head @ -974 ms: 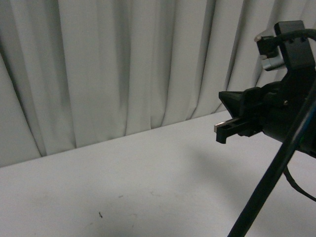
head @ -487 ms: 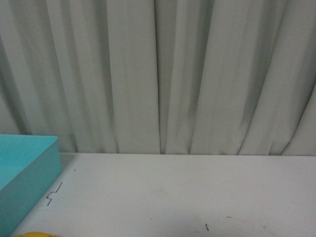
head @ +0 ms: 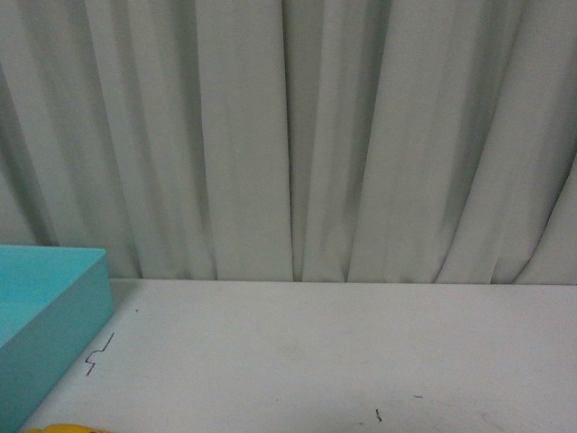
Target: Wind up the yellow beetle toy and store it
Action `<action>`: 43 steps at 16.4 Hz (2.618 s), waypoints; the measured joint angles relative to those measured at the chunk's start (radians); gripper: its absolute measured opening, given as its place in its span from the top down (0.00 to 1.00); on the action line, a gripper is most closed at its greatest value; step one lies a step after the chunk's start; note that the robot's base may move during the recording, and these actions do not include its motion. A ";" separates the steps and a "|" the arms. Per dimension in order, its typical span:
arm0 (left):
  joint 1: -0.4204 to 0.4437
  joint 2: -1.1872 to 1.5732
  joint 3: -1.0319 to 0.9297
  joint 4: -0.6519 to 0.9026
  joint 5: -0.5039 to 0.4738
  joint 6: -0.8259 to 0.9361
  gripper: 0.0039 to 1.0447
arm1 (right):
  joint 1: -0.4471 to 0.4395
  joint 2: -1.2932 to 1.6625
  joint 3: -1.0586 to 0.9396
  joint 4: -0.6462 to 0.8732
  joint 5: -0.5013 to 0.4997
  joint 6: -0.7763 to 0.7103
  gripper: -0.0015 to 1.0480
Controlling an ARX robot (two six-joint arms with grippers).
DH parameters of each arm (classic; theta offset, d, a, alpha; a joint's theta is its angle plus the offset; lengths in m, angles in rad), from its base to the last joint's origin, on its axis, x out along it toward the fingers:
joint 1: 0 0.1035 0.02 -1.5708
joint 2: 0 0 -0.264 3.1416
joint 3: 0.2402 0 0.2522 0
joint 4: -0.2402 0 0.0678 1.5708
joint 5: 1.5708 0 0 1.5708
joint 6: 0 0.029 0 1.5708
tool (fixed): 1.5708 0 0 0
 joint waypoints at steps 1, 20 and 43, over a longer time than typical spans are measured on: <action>0.000 0.000 0.000 0.000 0.000 0.000 0.06 | 0.000 -0.045 0.000 -0.040 0.000 0.000 0.98; 0.000 0.000 0.000 0.000 -0.001 0.000 0.06 | 0.000 -0.564 0.000 -0.573 0.002 0.000 0.98; -0.008 1.001 0.375 0.317 -0.061 -0.158 0.06 | 0.000 -0.577 0.000 -0.571 0.003 0.000 0.06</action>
